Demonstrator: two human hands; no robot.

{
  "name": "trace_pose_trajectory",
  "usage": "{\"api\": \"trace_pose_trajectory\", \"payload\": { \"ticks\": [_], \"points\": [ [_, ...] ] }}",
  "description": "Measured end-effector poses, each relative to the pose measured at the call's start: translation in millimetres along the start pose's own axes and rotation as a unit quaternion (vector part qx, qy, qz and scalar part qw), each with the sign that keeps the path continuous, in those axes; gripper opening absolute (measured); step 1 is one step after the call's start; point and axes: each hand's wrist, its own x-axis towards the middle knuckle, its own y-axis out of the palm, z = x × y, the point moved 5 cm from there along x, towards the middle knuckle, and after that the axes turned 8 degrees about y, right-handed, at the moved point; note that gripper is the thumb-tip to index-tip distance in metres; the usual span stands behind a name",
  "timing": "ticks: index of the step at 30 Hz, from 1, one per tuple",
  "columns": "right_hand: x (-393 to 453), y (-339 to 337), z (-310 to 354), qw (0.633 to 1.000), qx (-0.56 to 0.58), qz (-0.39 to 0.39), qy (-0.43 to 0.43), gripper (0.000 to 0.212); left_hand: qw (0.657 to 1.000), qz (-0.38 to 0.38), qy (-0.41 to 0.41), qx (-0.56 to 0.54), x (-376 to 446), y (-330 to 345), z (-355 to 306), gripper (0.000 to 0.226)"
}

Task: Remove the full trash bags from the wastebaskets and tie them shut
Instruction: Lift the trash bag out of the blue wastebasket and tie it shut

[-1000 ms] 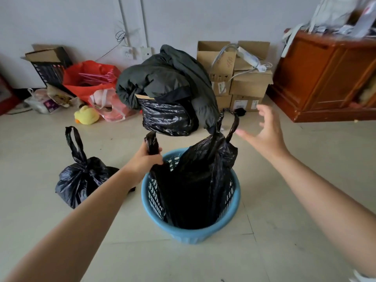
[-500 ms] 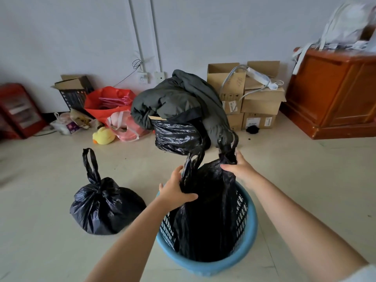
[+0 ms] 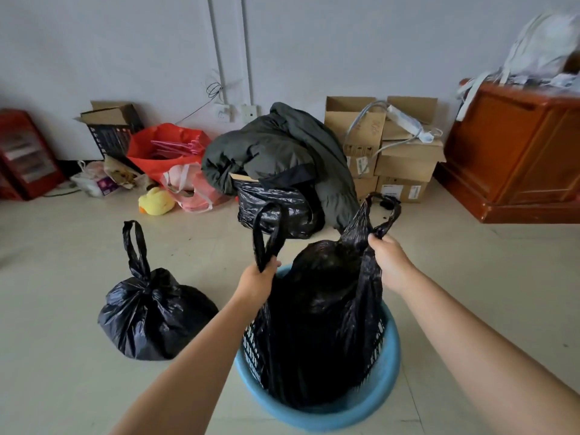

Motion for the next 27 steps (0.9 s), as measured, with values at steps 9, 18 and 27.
{"api": "trace_pose_trajectory", "payload": {
  "ticks": [9, 18, 27],
  "points": [
    [-116, 82, 188, 0.974, 0.116, -0.004, -0.194, 0.031, 0.927, -0.114, 0.134, -0.331, 7, -121, -130, 0.037],
    [-221, 232, 239, 0.954, -0.048, 0.095, -0.281, 0.026, 0.974, -0.181, 0.067, -0.119, -14, -276, -140, 0.030],
    [-191, 362, 86, 0.927, -0.261, 0.216, -0.161, 0.014, 0.965, -0.231, -0.099, -0.080, -50, -357, 3, 0.035]
  ]
}}
